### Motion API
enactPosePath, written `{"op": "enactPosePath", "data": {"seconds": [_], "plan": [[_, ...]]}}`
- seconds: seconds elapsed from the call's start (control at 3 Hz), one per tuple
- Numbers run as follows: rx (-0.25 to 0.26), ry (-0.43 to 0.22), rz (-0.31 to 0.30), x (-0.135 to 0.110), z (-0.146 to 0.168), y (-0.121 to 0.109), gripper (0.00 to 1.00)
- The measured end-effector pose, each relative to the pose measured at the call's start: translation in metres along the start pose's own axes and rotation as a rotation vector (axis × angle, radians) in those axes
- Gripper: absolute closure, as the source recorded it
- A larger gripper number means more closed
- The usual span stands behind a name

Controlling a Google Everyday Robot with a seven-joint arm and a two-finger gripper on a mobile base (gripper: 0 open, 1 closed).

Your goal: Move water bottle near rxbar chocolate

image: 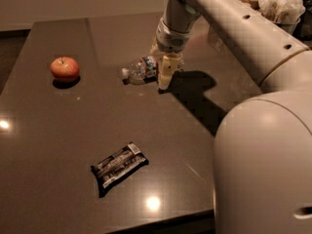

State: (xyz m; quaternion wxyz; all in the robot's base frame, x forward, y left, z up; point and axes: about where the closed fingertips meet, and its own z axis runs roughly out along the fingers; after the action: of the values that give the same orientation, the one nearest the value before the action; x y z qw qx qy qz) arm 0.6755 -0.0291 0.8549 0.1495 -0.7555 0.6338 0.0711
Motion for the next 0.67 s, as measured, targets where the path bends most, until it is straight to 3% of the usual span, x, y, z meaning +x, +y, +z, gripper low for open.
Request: {"op": "enactPosePath", "data": {"seconds": [0.67], "plan": [[-0.024, -0.028, -0.036, -0.007, 0.0, 0.01, 0.65]]}}
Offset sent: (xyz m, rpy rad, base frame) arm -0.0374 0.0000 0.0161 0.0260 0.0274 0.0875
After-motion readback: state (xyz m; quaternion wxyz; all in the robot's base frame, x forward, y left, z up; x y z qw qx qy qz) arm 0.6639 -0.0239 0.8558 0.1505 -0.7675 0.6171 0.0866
